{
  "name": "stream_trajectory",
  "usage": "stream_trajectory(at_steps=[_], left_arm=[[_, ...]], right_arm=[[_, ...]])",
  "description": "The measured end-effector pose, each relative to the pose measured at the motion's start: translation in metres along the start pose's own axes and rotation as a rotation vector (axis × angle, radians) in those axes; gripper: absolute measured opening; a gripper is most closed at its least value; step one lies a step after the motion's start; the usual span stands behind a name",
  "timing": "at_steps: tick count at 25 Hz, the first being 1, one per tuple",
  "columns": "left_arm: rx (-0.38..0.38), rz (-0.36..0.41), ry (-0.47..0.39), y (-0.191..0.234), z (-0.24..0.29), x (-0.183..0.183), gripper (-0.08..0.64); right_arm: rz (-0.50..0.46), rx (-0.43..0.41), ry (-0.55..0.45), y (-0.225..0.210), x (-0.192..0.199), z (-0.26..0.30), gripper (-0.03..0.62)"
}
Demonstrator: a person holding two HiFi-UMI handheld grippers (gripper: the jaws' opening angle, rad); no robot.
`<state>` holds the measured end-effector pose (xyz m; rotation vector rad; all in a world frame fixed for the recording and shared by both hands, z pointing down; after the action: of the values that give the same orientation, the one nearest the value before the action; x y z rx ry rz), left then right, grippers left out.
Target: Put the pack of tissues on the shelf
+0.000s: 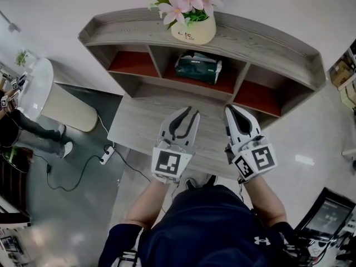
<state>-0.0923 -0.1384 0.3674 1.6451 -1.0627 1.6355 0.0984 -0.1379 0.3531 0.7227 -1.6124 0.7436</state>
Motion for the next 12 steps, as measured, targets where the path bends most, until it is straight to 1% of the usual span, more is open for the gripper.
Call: stream_trajectory(at_steps=[12], left_arm=[[0.001,0.021,-0.001,0.0010,-0.0011,-0.0009,0.087]], right_arm=[[-0.006,0.009,0.002,-0.0007,-0.0018,0.0010,0.009]])
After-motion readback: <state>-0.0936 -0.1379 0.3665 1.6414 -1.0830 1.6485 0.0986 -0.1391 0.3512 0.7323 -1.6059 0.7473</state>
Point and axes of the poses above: the fingertips, and each gripper's own axes: z forward along the fingers, y to its left, x out of its underside, the point moved 9 cm from there along -z, backward along the fingers, and after that the axes turned 3 degrees about -x, right-handed, at the moved point
